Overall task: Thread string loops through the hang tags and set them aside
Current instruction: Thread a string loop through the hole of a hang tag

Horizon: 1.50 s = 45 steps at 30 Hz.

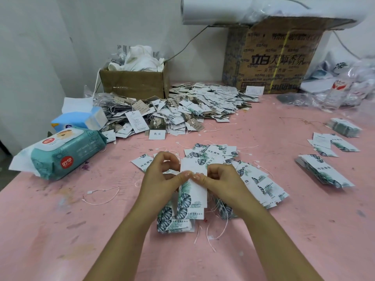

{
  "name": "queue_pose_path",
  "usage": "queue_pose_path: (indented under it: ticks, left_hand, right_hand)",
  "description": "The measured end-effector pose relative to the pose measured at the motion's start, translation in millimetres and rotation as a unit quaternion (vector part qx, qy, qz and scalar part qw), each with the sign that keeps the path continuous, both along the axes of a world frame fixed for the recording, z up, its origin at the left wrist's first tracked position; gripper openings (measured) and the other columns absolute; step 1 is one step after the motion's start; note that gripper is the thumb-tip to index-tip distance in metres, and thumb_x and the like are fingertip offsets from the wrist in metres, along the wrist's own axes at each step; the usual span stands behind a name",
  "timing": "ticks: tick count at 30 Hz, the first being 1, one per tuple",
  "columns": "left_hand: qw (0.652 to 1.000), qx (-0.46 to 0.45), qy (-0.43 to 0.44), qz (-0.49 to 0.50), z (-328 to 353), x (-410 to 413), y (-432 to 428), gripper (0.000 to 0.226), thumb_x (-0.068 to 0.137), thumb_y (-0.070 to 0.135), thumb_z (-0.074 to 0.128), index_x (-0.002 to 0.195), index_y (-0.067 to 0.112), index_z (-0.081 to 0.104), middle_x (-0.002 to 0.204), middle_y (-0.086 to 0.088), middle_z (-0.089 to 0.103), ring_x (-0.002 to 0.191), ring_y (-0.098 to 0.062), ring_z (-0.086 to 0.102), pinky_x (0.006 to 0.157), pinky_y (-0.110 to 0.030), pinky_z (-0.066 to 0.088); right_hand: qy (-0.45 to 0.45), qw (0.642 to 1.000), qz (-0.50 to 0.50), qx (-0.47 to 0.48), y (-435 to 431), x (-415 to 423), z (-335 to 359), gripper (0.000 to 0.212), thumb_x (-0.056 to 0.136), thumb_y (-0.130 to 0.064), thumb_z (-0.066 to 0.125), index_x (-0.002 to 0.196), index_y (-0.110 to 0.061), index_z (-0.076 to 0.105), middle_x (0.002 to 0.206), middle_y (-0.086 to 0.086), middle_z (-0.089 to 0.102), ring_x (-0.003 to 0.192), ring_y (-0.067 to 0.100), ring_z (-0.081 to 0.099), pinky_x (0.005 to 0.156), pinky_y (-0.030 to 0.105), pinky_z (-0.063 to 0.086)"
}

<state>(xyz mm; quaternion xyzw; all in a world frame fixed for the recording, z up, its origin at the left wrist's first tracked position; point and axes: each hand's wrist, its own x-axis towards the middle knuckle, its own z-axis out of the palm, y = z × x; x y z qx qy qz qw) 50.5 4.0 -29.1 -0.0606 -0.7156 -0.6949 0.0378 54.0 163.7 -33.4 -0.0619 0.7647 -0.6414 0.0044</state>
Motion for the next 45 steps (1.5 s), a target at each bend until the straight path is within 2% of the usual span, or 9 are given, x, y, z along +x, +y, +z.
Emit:
queue_pose_path:
  ticks: [3,6,10,14,17,21,26,41,45]
  left_hand:
    - [0.999,0.032,-0.036,-0.012,0,0,1,0.034,0.075,0.002,0.072,0.097,0.023,0.058,0.077,-0.004,0.066,0.068,-0.018,0.066,0.056,-0.028,0.052]
    - [0.998,0.046,-0.048,-0.018,1,-1,1,0.024,0.075,-0.001,0.071,0.095,0.013,0.066,0.081,-0.003,0.072,0.073,-0.016,0.067,0.059,-0.023,0.053]
    - [0.997,0.058,-0.059,-0.006,0,-1,0,0.021,0.076,0.0,0.07,0.094,0.01,0.068,0.091,-0.01,0.073,0.086,-0.023,0.068,0.075,-0.032,0.055]
    - [0.997,0.053,-0.056,-0.002,-2,-1,2,0.021,0.077,-0.002,0.069,0.095,0.01,0.069,0.09,-0.009,0.073,0.086,-0.023,0.068,0.079,-0.033,0.055]
    - [0.998,0.048,-0.047,-0.009,-3,-1,3,0.022,0.078,-0.003,0.067,0.087,0.017,0.07,0.083,-0.002,0.074,0.078,-0.015,0.069,0.067,-0.024,0.055]
    - [0.999,0.035,-0.033,-0.02,-3,2,6,0.022,0.08,-0.002,0.066,0.089,0.018,0.07,0.084,0.0,0.074,0.077,-0.013,0.069,0.068,-0.023,0.055]
    - [0.998,0.026,-0.029,-0.04,-1,4,8,0.03,0.08,-0.005,0.065,0.09,0.023,0.07,0.084,0.003,0.074,0.077,-0.013,0.069,0.068,-0.022,0.055]
    - [0.997,-0.006,0.002,-0.073,1,8,10,0.034,0.075,-0.001,0.071,0.092,0.028,0.071,0.085,0.005,0.074,0.066,-0.007,0.06,0.06,-0.017,0.049]
    - [0.997,0.018,-0.005,-0.08,1,8,9,0.025,0.07,0.025,0.073,0.096,0.024,0.073,0.081,-0.009,0.072,0.06,-0.012,0.058,0.056,-0.023,0.049]
  right_hand:
    - [0.007,1.0,-0.003,-0.006,1,0,-2,0.056,0.065,-0.044,0.071,0.08,0.009,0.06,0.069,0.017,0.057,0.06,0.018,0.05,0.053,0.026,0.036]
    - [0.03,0.998,-0.041,-0.03,3,-2,-1,0.021,0.09,-0.021,0.058,0.073,-0.009,0.063,0.05,-0.009,0.054,0.042,0.004,0.042,0.043,0.016,0.032]
    - [0.142,0.983,-0.114,0.007,8,-1,3,0.028,0.093,-0.004,0.05,0.094,-0.029,0.062,0.061,-0.008,0.063,0.046,0.013,0.038,0.046,0.019,0.033]
    - [0.221,0.964,-0.131,0.069,6,1,3,0.024,0.089,-0.002,0.055,0.097,-0.024,0.053,0.069,-0.007,0.068,0.046,0.0,0.049,0.05,0.008,0.034]
    - [0.223,0.963,-0.122,0.094,5,0,2,0.016,0.086,-0.002,0.062,0.087,-0.019,0.061,0.07,-0.013,0.066,0.066,0.0,0.062,0.062,0.015,0.047]
    - [0.273,0.939,-0.116,0.175,3,0,1,0.005,0.083,-0.005,0.066,0.085,-0.006,0.07,0.071,-0.012,0.058,0.067,0.001,0.054,0.058,0.011,0.04]
    - [0.281,0.922,-0.118,0.24,1,0,1,0.003,0.081,-0.003,0.066,0.081,-0.006,0.068,0.075,-0.008,0.053,0.072,-0.009,0.049,0.063,0.005,0.033]
    - [0.244,0.924,-0.112,0.271,1,1,2,0.004,0.083,-0.01,0.064,0.081,-0.01,0.067,0.076,-0.008,0.054,0.067,-0.007,0.043,0.062,0.007,0.031]
    - [0.248,0.933,-0.103,0.24,2,0,2,0.002,0.083,-0.009,0.066,0.082,-0.009,0.068,0.075,-0.009,0.054,0.066,-0.005,0.045,0.062,0.008,0.031]
